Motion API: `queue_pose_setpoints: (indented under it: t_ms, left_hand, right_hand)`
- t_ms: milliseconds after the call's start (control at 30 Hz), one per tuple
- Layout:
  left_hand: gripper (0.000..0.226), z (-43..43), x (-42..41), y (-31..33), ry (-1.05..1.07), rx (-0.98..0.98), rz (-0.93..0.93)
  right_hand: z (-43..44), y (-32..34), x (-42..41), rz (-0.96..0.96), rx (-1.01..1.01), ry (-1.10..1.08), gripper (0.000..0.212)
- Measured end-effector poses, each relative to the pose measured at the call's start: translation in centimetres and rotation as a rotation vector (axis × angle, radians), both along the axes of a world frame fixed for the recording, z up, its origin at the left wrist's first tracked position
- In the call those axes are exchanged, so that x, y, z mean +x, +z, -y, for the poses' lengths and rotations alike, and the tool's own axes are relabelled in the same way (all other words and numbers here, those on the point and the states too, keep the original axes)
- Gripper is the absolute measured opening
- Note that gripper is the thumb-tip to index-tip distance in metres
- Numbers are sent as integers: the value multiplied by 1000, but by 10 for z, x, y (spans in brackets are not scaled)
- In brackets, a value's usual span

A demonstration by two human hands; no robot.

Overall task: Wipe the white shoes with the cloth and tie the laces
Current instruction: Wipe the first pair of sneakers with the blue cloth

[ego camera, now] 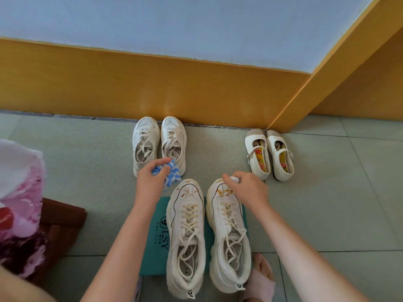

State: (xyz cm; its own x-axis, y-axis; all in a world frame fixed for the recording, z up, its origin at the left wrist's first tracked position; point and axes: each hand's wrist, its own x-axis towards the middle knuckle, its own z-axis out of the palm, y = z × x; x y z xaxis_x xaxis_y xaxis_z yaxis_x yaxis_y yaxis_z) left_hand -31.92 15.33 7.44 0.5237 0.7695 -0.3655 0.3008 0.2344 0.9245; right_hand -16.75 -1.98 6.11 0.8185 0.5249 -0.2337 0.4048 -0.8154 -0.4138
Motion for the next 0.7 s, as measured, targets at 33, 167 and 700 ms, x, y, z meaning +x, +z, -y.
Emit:
queue_pose_setpoints:
  t_ms: [33,167,700]
  left_hand:
    - [19,0,-1,0,1,-1,0]
    - [19,-1,-2,-3,9,-19,-6]
    - [20,-15,-15,1,123,-3,-14]
  right_hand:
    - [0,1,1,-17,17,-13,49]
    - [-9,9,2,-52,96,-6,52]
    - [-82,5,-37,-24,-5,266,48]
